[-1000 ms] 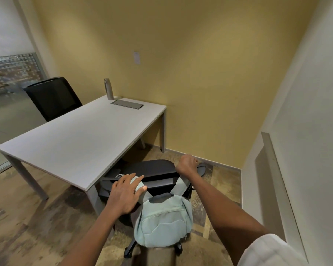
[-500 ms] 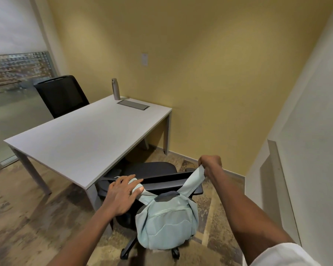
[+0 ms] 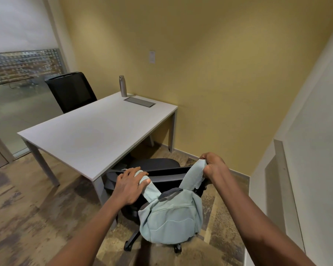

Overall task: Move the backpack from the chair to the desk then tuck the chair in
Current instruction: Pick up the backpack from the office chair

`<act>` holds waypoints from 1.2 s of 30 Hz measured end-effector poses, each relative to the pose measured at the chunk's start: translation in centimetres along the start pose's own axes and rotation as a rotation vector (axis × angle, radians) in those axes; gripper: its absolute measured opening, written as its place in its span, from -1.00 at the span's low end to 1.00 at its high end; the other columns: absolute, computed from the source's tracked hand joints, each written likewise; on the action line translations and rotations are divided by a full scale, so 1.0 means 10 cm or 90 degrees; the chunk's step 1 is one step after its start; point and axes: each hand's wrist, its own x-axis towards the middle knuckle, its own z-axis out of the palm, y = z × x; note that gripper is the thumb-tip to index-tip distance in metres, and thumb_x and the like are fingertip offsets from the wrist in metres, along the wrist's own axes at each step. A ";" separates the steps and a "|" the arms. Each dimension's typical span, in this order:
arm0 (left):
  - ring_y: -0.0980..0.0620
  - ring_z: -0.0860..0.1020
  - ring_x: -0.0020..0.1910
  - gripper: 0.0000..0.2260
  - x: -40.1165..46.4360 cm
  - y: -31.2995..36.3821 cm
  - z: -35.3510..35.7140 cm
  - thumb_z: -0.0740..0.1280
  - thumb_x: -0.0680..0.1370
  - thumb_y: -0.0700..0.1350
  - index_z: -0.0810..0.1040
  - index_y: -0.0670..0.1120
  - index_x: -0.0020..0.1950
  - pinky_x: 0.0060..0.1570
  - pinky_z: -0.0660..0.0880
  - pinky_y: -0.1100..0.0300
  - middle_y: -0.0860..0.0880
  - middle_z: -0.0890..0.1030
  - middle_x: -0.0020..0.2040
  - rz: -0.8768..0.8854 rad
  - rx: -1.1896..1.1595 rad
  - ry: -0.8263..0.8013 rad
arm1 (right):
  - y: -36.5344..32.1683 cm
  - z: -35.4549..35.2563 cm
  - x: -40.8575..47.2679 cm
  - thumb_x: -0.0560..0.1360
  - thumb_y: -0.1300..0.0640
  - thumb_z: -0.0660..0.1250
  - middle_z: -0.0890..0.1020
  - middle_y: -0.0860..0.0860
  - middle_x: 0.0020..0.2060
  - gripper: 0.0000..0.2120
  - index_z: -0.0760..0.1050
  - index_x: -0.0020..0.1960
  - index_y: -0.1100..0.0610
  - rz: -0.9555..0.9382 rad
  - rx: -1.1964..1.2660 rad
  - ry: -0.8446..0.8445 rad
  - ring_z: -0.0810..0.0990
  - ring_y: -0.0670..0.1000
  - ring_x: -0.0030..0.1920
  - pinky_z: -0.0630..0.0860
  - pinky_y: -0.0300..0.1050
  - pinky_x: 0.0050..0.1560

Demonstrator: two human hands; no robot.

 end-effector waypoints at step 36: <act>-0.27 0.59 0.09 -0.62 -0.34 -0.21 -1.19 0.32 0.56 0.01 0.56 -0.30 0.16 0.08 0.55 -0.01 -0.29 0.62 0.13 -0.491 -0.558 0.140 | -0.06 0.73 -1.01 0.53 0.10 0.41 0.52 0.23 0.03 -0.74 0.49 0.10 0.24 -0.074 -0.251 -0.241 0.61 0.15 -0.14 0.67 0.04 -0.28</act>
